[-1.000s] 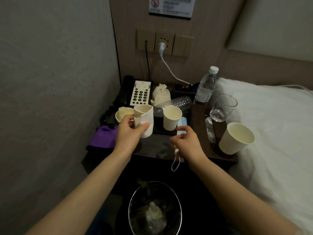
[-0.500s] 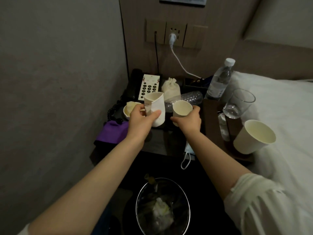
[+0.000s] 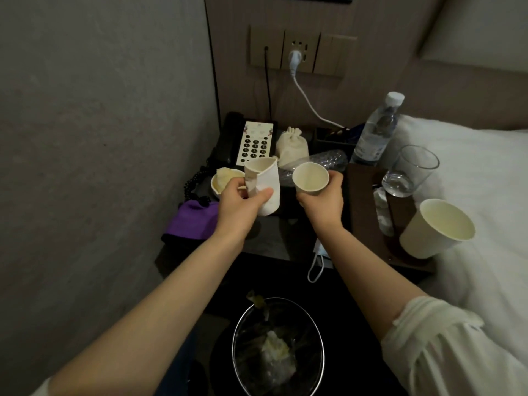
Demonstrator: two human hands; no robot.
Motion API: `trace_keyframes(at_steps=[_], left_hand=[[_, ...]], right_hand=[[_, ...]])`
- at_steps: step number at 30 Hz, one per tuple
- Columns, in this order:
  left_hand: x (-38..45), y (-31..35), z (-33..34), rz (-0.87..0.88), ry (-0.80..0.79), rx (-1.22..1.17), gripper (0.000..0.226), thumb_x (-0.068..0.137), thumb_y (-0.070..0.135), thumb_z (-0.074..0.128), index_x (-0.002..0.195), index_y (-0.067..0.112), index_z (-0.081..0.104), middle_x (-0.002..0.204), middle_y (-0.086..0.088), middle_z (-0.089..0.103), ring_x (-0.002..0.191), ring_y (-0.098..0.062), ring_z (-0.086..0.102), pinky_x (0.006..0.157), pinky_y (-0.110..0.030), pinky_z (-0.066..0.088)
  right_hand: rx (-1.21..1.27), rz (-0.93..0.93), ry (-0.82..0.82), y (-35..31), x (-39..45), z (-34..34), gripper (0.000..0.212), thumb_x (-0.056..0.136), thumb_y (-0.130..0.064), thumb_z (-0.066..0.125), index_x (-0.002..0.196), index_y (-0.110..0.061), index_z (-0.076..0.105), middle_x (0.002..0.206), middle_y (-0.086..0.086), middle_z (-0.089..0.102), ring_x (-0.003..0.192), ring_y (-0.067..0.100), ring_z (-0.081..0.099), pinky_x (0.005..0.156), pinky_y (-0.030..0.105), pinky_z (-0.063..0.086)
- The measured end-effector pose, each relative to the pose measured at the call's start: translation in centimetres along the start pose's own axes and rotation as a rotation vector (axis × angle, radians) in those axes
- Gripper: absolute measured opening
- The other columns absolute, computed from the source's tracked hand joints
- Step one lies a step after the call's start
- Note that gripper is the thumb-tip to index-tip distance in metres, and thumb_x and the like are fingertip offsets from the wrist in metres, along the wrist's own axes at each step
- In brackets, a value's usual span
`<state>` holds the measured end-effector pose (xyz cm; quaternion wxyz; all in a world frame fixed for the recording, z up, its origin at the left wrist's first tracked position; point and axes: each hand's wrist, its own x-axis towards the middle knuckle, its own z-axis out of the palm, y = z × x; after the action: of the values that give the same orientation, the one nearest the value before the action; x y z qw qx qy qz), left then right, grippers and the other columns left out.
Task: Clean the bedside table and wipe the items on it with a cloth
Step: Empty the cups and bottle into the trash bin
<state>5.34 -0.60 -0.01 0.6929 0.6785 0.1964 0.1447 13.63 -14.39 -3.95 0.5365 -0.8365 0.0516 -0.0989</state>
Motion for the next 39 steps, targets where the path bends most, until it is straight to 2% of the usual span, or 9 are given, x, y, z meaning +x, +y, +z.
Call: trace_keyframes(at_steps=[6,11,16,21,25,29,32,35,39], left_hand=[[-0.8,2.3,0.3,0.116,0.087,-0.059,0.034,0.082,0.015,0.073,0.112,0.011,0.056,0.104,0.001,0.064,0.090,-0.004,0.062,0.079,-0.019,0.051],[-1.8,5.8,1.5,0.224,-0.012,-0.124,0.034,0.083,0.010,0.071,0.114,0.013,0.055,0.103,0.003,0.066,0.075,0.004,0.065,0.064,-0.010,0.050],[-3.5,5.2,2.6,0.243,-0.104,-0.018,0.033,0.079,0.008,0.075,0.102,0.025,0.057,0.099,0.010,0.066,0.085,0.005,0.063,0.075,-0.012,0.052],[-4.5,5.5,4.1,0.278,-0.165,0.163,0.045,0.073,0.015,0.080,0.112,0.015,0.058,0.116,-0.005,0.063,0.106,-0.016,0.059,0.094,-0.034,0.049],[-5.4,5.7,5.3,0.288,-0.208,0.253,0.047,0.071,0.018,0.082,0.108,0.028,0.053,0.122,-0.002,0.056,0.107,-0.009,0.053,0.089,-0.021,0.041],[-6.5,5.8,5.8,0.213,-0.337,0.125,0.061,0.075,0.021,0.079,0.125,0.031,0.047,0.117,0.013,0.053,0.105,0.007,0.050,0.079,-0.007,0.040],[-7.0,5.7,6.2,0.160,-0.339,-0.044,0.043,0.086,0.031,0.063,0.126,0.032,0.045,0.117,0.010,0.053,0.102,0.012,0.052,0.077,-0.004,0.041],[-7.1,5.0,6.6,0.137,-0.329,-0.062,0.031,0.095,0.031,0.052,0.125,0.026,0.049,0.110,0.012,0.054,0.081,0.027,0.051,0.065,0.006,0.036],[-7.8,3.8,7.8,0.115,-0.354,-0.025,0.030,0.097,0.023,0.052,0.127,0.018,0.052,0.109,0.006,0.056,0.087,0.018,0.054,0.069,0.003,0.039]], right_hand=[[0.081,-0.118,-0.111,-0.8,-3.4,-1.4,0.057,0.068,-0.010,0.079,0.110,-0.021,0.041,0.105,0.000,0.057,0.092,0.012,0.057,0.066,0.007,0.039],[0.124,-0.188,-0.195,-2.4,-5.5,-4.1,0.052,0.072,-0.016,0.079,0.106,-0.028,0.042,0.106,-0.004,0.060,0.092,0.006,0.060,0.074,0.016,0.048],[0.177,-0.170,-0.290,-2.5,-7.4,-5.4,0.055,0.069,-0.020,0.080,0.103,-0.041,0.042,0.102,-0.015,0.064,0.089,-0.009,0.063,0.069,0.013,0.052],[0.249,-0.102,-0.259,-3.0,-7.3,-7.2,0.054,0.058,-0.033,0.080,0.100,-0.037,0.046,0.090,-0.015,0.068,0.082,-0.008,0.065,0.061,0.009,0.049],[0.273,-0.101,-0.242,-3.0,-7.1,-8.7,0.057,0.056,-0.039,0.081,0.101,-0.037,0.045,0.092,-0.015,0.069,0.084,-0.006,0.066,0.063,0.012,0.051],[0.323,-0.095,-0.237,-3.3,-7.0,-10.2,0.067,0.059,-0.029,0.083,0.111,-0.035,0.043,0.106,-0.010,0.065,0.093,-0.005,0.065,0.069,0.013,0.052],[0.350,-0.156,-0.154,-4.5,-6.5,-12.2,0.077,0.058,-0.024,0.081,0.123,-0.029,0.040,0.110,-0.013,0.062,0.099,-0.005,0.062,0.079,0.010,0.049],[0.321,-0.232,-0.016,-5.5,-5.6,-15.5,0.071,0.062,-0.011,0.079,0.122,-0.025,0.043,0.102,-0.022,0.062,0.092,-0.012,0.060,0.075,0.004,0.045],[0.274,-0.226,0.146,-4.3,-4.3,-20.2,0.063,0.069,0.002,0.078,0.117,-0.019,0.043,0.100,-0.014,0.057,0.082,-0.015,0.059,0.068,0.003,0.045]])
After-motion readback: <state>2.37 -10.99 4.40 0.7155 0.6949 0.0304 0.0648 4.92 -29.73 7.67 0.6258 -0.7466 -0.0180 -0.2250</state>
